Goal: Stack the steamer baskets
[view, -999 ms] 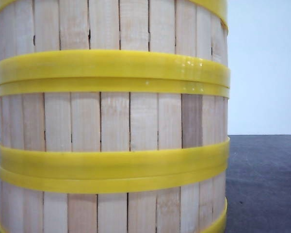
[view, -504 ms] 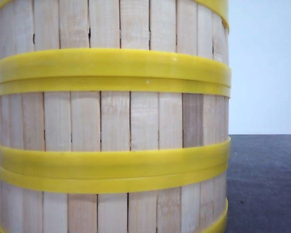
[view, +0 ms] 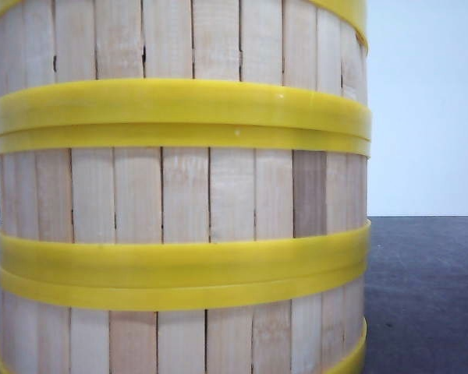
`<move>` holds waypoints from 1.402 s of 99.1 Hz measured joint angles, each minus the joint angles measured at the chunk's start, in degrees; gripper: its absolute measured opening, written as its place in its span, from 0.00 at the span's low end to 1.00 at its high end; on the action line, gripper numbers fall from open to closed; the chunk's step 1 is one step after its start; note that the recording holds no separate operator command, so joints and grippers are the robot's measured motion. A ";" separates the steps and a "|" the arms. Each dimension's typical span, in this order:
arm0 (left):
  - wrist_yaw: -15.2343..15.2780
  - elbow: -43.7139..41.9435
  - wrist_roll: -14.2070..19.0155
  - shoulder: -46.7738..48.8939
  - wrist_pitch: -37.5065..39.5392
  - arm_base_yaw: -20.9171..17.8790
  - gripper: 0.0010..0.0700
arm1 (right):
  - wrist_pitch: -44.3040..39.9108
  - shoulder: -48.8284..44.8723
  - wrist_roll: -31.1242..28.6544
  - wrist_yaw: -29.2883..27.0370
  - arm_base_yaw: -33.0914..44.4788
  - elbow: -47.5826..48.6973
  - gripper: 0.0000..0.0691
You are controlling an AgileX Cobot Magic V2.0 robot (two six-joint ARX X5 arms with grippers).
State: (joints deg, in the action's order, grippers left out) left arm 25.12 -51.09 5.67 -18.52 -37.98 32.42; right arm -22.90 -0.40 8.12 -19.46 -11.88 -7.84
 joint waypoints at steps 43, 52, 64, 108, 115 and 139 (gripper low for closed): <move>0.00 0.00 0.00 0.00 0.00 0.00 0.01 | -2.91 0.02 -0.02 21.73 6.10 0.57 0.01; 0.00 0.00 0.00 0.00 0.00 0.00 0.01 | 3.98 0.02 -0.02 22.34 6.38 3.67 0.01; 0.00 0.00 0.00 0.02 -0.04 0.00 0.01 | 13.38 -0.02 0.00 22.49 6.40 6.91 0.01; 0.00 0.00 0.00 0.02 -0.02 0.00 0.01 | 14.03 0.04 -0.02 22.45 6.91 6.93 0.01; 0.00 0.00 0.00 0.02 -0.02 0.00 0.01 | 14.03 0.04 -0.02 22.45 6.91 6.93 0.01; 0.00 0.00 0.00 0.02 -0.02 0.00 0.01 | 14.03 0.04 -0.02 22.45 6.91 6.93 0.01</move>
State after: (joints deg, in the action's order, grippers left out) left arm 25.12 -51.09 5.67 -18.50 -38.00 32.42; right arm -8.86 -0.36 8.10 2.98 -4.97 -0.91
